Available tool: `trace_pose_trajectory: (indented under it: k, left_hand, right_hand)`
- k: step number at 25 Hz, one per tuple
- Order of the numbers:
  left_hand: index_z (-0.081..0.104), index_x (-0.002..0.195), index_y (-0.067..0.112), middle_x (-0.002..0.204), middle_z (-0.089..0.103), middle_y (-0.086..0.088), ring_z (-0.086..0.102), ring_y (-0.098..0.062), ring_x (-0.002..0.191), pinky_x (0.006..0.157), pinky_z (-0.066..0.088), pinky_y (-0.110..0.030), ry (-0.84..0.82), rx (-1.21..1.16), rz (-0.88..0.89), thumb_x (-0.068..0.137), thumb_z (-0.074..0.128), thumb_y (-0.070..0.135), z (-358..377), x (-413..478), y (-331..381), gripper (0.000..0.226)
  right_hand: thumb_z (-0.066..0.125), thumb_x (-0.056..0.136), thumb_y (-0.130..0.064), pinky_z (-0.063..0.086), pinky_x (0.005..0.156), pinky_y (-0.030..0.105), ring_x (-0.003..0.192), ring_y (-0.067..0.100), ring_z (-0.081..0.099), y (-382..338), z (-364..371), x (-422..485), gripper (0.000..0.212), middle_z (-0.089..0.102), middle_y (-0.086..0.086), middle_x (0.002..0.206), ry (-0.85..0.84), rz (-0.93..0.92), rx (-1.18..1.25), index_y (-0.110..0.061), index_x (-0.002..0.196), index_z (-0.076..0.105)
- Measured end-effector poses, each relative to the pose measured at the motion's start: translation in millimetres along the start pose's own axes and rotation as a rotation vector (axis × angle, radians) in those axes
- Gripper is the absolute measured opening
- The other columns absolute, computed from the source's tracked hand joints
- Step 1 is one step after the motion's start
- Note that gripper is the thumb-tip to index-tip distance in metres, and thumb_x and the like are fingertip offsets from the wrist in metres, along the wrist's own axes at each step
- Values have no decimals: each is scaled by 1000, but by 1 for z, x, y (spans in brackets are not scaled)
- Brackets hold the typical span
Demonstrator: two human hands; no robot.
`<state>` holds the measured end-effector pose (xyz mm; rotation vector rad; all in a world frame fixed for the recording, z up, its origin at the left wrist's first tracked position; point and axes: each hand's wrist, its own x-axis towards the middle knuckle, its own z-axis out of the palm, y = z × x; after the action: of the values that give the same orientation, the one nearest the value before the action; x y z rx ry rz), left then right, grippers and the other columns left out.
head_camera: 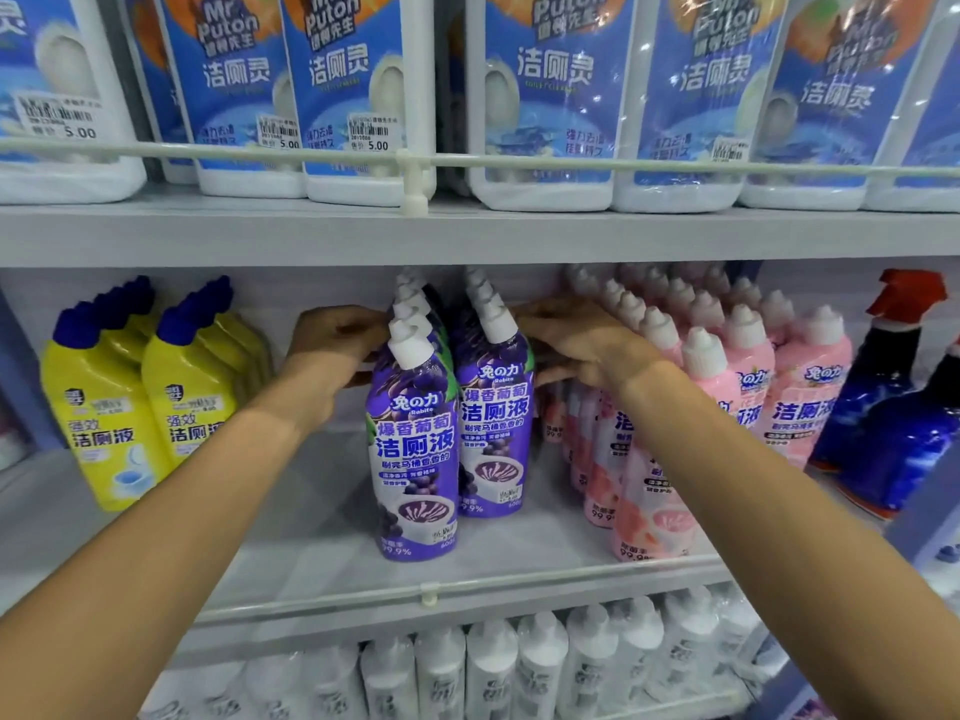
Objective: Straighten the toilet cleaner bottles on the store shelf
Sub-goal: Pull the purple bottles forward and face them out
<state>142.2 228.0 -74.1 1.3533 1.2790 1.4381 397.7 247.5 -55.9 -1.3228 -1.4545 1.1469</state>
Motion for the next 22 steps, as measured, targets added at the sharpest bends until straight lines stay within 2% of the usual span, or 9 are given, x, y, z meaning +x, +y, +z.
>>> trace_pose_trajectory:
  k: [2,4,6,8,12,15,18,20,22]
  left_hand:
    - [74,84,21,78,70,-5,65,-18,66,62,58,-27,38,-28,-27,88,72,15,0,8,6,8]
    - [76,93,19,79,71,-3,65,-18,70,74,57,-34,30,-68,-38,87,75,24,0,17,15,8]
    - [76,98,18,80,71,0,65,-17,73,75,54,-34,5,-64,-35,85,77,35,3,25,22,22]
    - [75,94,19,77,70,2,62,-17,74,72,50,-30,15,-64,-59,85,76,40,6,32,24,23]
    - [72,89,19,76,67,-3,59,-23,76,70,47,-29,-7,-46,-92,90,69,23,9,41,14,6]
    - [72,96,18,80,67,-7,59,-24,80,70,47,-30,-46,-19,-71,90,68,19,8,42,11,8]
    - [73,94,20,74,69,1,62,-20,73,67,49,-28,-74,28,-102,88,72,35,3,48,14,17]
    - [75,95,17,77,72,2,63,-16,69,65,50,-26,-36,14,-130,82,75,51,1,59,16,36]
    - [75,100,14,85,71,-2,62,-19,73,62,49,-26,-8,-12,-130,80,75,49,6,72,16,41]
  right_hand:
    - [71,93,-39,64,69,42,70,17,70,-12,-3,5,24,76,5,84,-20,48,7,-16,99,71]
    - [72,91,-43,56,54,32,55,15,57,-24,1,16,26,63,-2,66,36,41,12,-20,82,63]
    - [73,90,-43,49,53,27,59,15,56,-32,9,28,26,63,-2,71,77,8,-57,-21,81,63]
    - [72,91,-42,50,57,25,66,14,61,-33,13,36,25,68,0,81,81,-1,-114,-19,83,65]
    - [72,91,-43,42,51,20,53,12,54,-27,15,47,30,63,1,69,38,11,-105,-17,79,64]
    - [74,89,-44,42,53,22,52,14,48,-22,10,55,29,58,4,69,-10,11,-89,-17,81,65]
    - [75,86,-44,52,63,29,70,20,58,-25,3,62,29,62,4,80,-39,87,-76,-17,89,67]
    - [77,83,-44,48,59,25,64,19,57,-28,2,67,31,62,2,70,8,84,-7,-17,80,64]
    - [82,76,-46,46,55,24,60,17,58,-28,2,77,35,63,-1,66,111,39,11,-18,77,61]
